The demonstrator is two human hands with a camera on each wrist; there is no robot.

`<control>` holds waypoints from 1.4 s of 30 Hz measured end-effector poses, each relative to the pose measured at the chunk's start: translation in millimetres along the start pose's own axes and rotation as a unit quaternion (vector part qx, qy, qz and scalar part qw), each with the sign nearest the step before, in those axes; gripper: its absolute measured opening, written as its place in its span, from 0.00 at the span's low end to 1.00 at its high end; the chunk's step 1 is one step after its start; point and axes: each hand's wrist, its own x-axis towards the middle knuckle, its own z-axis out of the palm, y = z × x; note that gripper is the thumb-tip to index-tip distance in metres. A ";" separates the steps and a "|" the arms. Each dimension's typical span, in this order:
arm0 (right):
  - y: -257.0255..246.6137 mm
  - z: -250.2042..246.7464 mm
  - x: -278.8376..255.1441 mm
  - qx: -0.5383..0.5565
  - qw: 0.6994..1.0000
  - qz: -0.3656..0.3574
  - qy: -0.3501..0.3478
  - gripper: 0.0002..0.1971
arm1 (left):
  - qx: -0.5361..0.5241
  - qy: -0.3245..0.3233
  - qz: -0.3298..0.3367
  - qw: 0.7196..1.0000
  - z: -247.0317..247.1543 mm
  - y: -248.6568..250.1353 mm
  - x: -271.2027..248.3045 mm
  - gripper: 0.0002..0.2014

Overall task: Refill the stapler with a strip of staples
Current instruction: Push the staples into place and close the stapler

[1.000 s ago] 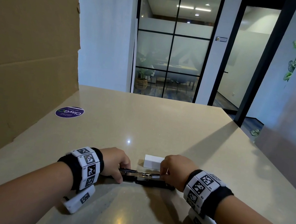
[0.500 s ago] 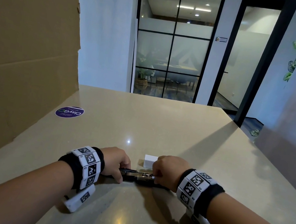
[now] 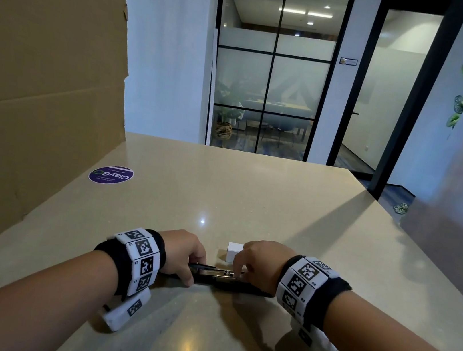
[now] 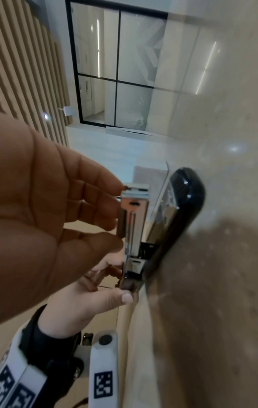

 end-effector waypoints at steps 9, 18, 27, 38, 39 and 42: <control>4.8 -8.5 -2.8 0.033 0.999 0.003 0.015 0.10 | 0.009 0.007 0.001 1.000 0.5 -1.8 1.5 0.13; 5.1 -11.3 -3.3 0.135 0.988 -0.001 0.072 0.08 | 0.012 0.004 0.002 1.000 0.3 -1.3 3.0 0.13; -1.7 -6.1 5.3 0.053 0.998 0.022 0.005 0.13 | 0.007 0.004 0.004 1.000 0.1 -1.3 2.7 0.14; -4.0 -2.2 5.4 0.034 0.999 0.033 0.010 0.13 | 0.007 0.007 0.004 1.000 1.1 -2.6 4.1 0.13; -4.8 -1.7 5.3 0.031 0.999 0.032 0.008 0.13 | 0.007 0.006 0.004 1.000 1.1 -2.4 4.1 0.14; -6.1 -1.6 5.1 0.028 0.999 0.031 0.004 0.13 | 0.010 0.008 0.003 1.000 0.5 -1.4 3.3 0.14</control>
